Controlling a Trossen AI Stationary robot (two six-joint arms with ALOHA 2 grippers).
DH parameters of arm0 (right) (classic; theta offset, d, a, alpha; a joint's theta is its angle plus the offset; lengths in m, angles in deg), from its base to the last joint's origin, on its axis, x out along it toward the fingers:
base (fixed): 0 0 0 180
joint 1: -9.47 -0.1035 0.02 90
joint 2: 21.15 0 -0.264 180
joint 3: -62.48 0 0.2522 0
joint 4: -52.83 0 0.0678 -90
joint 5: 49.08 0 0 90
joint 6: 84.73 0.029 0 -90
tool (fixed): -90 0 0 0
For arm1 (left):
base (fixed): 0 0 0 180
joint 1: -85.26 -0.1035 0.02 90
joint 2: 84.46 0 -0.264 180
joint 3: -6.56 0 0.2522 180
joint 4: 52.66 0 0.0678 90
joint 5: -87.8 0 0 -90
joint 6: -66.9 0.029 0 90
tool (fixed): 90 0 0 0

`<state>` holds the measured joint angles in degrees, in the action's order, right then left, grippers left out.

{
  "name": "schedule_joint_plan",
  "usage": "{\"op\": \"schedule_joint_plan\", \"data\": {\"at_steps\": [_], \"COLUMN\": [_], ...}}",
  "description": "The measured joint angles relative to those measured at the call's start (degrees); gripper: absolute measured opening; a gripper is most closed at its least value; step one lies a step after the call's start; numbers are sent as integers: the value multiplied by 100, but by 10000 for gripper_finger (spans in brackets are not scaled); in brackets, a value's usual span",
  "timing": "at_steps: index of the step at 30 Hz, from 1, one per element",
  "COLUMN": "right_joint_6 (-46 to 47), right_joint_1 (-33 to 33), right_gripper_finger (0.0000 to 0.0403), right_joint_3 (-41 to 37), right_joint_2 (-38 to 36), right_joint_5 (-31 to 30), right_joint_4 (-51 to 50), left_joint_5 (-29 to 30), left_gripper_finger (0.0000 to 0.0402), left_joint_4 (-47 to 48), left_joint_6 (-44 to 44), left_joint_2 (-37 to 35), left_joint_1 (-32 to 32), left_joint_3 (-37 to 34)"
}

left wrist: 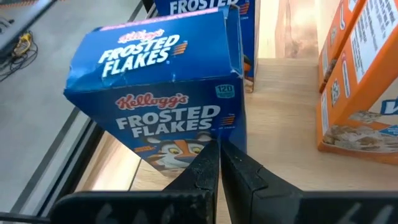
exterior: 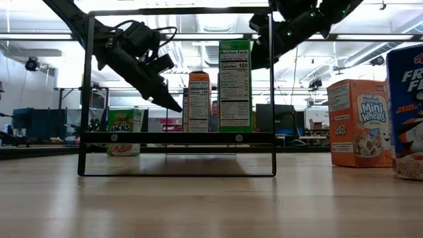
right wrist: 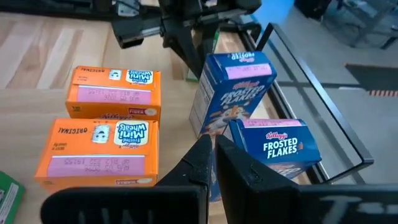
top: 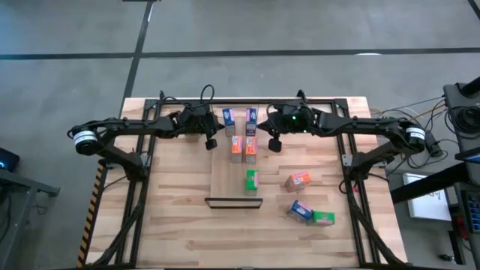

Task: Stack cereal on shelf
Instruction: Put the top blue cereal box on the shelf aligned with the other blue cereal box

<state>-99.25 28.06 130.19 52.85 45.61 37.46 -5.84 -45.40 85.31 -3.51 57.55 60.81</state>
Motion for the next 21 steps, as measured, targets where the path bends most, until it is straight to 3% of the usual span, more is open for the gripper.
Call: {"op": "schedule_joint_plan", "data": {"at_steps": [21], "right_joint_6": [-6], "right_joint_1": [0], "right_gripper_finger": [12], "right_joint_3": [-505], "right_joint_2": [-37], "right_joint_5": [28], "right_joint_4": [667], "left_joint_5": [317], "left_gripper_finger": [0], "left_joint_4": [-529], "left_joint_6": [315], "left_joint_2": [46], "left_joint_1": [-31], "left_joint_3": [0]}}
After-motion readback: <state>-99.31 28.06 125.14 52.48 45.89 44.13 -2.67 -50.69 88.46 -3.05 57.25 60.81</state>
